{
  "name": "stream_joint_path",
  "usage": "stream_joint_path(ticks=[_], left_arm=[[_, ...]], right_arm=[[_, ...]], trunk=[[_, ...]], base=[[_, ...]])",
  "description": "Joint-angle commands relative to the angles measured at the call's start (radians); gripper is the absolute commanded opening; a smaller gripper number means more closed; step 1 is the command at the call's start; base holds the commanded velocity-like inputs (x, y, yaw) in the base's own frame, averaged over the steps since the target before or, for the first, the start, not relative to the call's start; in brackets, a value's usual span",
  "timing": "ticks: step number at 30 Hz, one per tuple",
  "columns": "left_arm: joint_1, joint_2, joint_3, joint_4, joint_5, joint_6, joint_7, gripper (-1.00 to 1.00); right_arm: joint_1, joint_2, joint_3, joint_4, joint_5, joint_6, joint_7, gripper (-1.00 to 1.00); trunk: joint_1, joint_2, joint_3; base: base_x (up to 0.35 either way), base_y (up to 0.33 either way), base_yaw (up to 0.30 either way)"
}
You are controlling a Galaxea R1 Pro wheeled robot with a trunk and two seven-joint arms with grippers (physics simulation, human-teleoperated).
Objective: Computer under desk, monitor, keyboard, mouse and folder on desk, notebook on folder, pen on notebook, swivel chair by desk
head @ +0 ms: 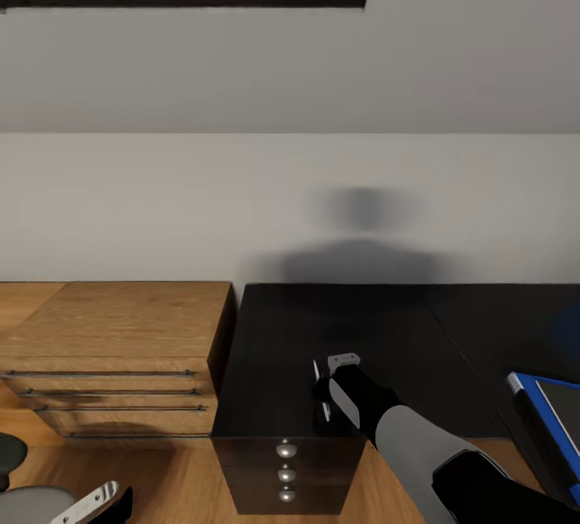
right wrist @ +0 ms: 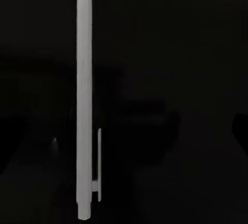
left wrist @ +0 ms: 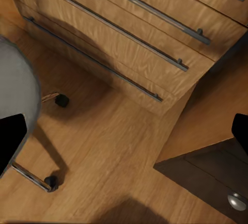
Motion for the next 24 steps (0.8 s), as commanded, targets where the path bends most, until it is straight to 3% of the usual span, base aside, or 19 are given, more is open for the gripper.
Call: stream_joint_path(ticks=[1, 9, 24], left_arm=[[0.0, 0.0, -0.001, -0.002, 0.008, 0.004, 0.005, 1.0], [0.0, 0.0, -0.001, -0.003, 0.008, 0.004, 0.005, 1.0], [0.0, 0.0, -0.001, -0.003, 0.008, 0.004, 0.004, 1.0]], right_arm=[[-0.001, 0.0, 0.006, -0.001, -0.009, 0.004, -0.007, 1.0], [-0.001, 0.0, 0.006, -0.001, -0.009, 0.005, -0.007, 1.0], [-0.001, 0.0, 0.004, 0.005, -0.011, 0.008, -0.009, 1.0]], trunk=[[0.0, -0.001, -0.001], [0.0, -0.001, -0.001], [0.0, -0.001, -0.001]], base=[[0.0, 0.0, 0.268], [0.0, 0.0, 0.239], [0.0, 0.0, 0.026]])
